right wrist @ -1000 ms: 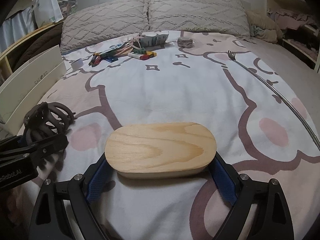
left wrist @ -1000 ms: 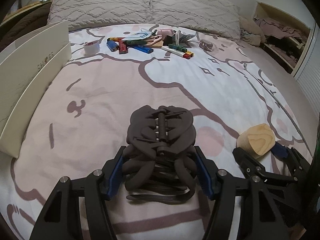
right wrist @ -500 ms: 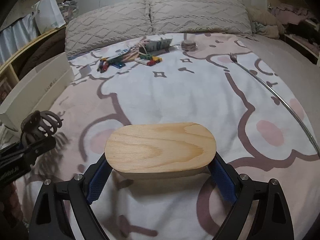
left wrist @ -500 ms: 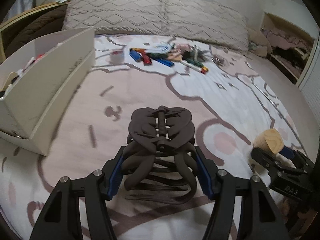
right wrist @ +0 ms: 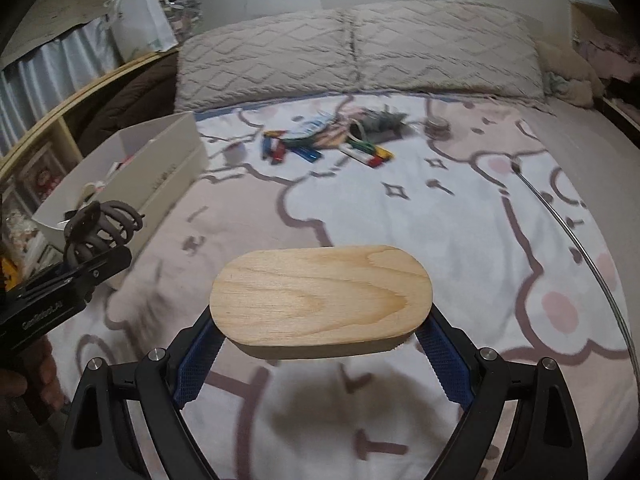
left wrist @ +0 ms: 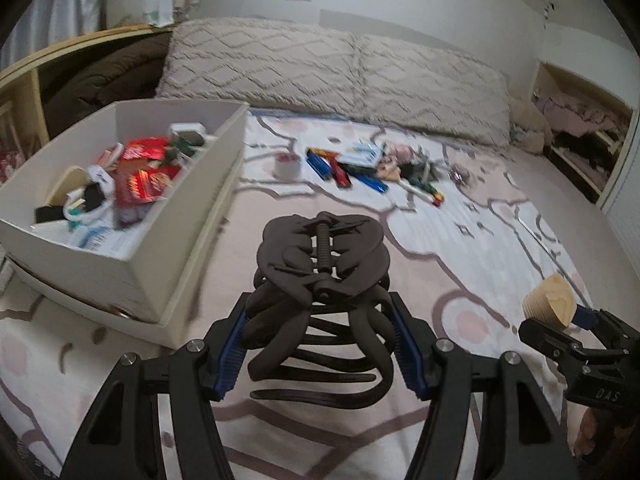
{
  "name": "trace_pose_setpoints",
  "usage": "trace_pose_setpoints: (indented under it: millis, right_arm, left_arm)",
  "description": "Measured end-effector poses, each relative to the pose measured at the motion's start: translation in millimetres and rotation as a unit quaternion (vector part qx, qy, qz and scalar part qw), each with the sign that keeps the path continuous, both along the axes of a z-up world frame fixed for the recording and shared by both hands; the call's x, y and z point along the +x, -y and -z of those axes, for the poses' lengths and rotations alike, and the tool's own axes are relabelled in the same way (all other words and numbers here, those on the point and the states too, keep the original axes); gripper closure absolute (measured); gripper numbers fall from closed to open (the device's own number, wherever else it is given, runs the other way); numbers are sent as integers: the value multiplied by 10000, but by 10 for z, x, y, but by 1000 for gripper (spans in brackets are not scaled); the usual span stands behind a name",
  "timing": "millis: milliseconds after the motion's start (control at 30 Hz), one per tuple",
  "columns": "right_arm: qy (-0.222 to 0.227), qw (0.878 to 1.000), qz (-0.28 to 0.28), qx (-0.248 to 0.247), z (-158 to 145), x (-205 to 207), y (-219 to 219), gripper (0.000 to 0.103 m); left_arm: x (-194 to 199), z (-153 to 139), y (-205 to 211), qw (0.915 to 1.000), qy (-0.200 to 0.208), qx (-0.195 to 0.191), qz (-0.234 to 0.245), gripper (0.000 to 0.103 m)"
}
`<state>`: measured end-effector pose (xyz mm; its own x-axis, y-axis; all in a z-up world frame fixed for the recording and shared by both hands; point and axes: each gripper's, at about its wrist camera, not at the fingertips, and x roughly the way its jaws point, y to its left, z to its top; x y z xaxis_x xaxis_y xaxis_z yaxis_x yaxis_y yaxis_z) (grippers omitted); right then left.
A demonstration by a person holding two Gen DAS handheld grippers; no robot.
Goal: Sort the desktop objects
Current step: 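Carry the claw clip and wooden box toward the white cardboard box with both tools, then lower the claw clip into the white box and open the left tool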
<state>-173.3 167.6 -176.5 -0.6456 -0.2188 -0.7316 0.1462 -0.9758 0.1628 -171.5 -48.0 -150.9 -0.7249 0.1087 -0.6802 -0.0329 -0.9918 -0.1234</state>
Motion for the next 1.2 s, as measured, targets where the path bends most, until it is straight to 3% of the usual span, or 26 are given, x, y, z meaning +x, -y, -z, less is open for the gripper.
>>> trace_pose_setpoints:
  millis: [133,333,467,667,1200]
  right_arm:
    - [-59,9998,-204,-16,-108,-78,173,10]
    - [-186,9982,-556,-92,-253,-237,453,10]
    - [-285,9964,-790,-145,-343,-351,637,10]
    - [-394,9941,-978,-273,-446,-463,838,10]
    - [-585,9878,-1363,-469,-747,-689,1245,10]
  left_arm:
    - [-10,-106,191,9993,-221,-154,-268,39]
    - [-57,-166,478,9980,-307,-68,-541,39]
    - [-73,-223,577,9984,-311,230,-413,39]
    - [-47,-372,669,9974,-539,44,-486,39]
    - [-103,-684,1478,9854,-1044,-501,-1246,39]
